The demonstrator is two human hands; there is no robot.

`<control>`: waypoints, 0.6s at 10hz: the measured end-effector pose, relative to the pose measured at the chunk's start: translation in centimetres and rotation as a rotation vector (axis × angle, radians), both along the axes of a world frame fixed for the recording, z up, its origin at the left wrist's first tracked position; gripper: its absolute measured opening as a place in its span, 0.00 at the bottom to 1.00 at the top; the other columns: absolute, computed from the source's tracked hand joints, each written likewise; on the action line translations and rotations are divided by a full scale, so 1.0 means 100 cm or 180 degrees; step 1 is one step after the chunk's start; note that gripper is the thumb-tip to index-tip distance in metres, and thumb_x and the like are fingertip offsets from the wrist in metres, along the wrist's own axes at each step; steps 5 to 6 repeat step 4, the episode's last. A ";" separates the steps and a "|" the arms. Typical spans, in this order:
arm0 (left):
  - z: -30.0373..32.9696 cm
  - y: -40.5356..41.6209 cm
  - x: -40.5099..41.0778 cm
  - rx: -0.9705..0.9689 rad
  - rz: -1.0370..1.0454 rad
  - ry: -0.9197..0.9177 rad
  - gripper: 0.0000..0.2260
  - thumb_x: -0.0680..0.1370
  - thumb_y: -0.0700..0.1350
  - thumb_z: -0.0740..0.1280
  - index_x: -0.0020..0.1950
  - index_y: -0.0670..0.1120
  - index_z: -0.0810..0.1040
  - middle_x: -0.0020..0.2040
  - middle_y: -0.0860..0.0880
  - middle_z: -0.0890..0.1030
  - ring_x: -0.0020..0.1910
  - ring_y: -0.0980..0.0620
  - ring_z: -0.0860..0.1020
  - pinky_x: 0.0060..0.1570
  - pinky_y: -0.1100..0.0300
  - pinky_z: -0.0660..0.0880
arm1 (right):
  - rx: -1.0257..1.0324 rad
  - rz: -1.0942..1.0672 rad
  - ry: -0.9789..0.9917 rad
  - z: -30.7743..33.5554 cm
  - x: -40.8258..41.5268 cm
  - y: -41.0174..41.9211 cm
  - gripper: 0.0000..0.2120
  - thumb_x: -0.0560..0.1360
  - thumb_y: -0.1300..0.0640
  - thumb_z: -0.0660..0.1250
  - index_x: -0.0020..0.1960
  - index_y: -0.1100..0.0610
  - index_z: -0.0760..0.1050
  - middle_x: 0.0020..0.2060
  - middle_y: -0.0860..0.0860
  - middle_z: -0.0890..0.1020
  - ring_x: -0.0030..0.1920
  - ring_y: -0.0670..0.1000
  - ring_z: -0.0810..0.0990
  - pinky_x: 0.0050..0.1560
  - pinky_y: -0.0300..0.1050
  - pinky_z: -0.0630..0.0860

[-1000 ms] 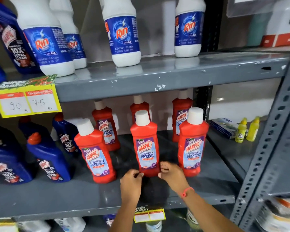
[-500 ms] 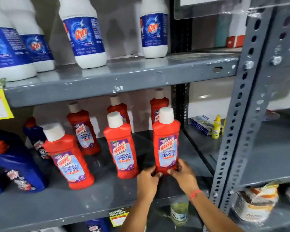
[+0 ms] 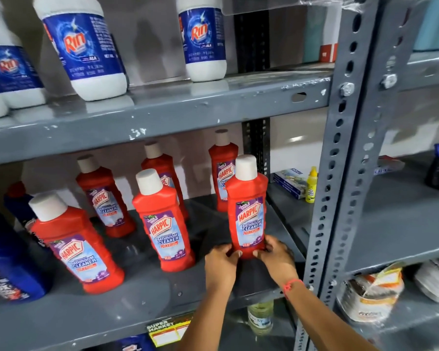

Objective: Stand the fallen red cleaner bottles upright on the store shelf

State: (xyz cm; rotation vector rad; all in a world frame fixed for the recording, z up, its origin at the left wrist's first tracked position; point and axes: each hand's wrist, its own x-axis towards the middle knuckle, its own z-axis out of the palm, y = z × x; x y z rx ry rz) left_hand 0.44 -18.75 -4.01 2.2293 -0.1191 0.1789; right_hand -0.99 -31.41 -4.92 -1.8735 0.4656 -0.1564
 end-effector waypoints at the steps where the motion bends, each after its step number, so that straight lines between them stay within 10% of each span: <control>1: 0.001 0.002 0.000 0.0070 -0.0024 0.0111 0.11 0.72 0.43 0.68 0.52 0.41 0.81 0.53 0.41 0.84 0.52 0.44 0.80 0.53 0.55 0.76 | 0.0041 -0.0012 0.0035 -0.001 0.001 0.000 0.20 0.69 0.65 0.69 0.59 0.55 0.74 0.57 0.55 0.81 0.57 0.54 0.77 0.58 0.43 0.71; 6: -0.002 0.022 -0.027 0.0165 -0.0085 0.0200 0.12 0.74 0.44 0.65 0.56 0.43 0.79 0.57 0.43 0.82 0.57 0.45 0.78 0.57 0.55 0.73 | -0.0064 -0.0436 -0.0540 -0.009 -0.033 0.023 0.21 0.70 0.69 0.66 0.61 0.57 0.74 0.54 0.56 0.82 0.55 0.55 0.79 0.58 0.44 0.73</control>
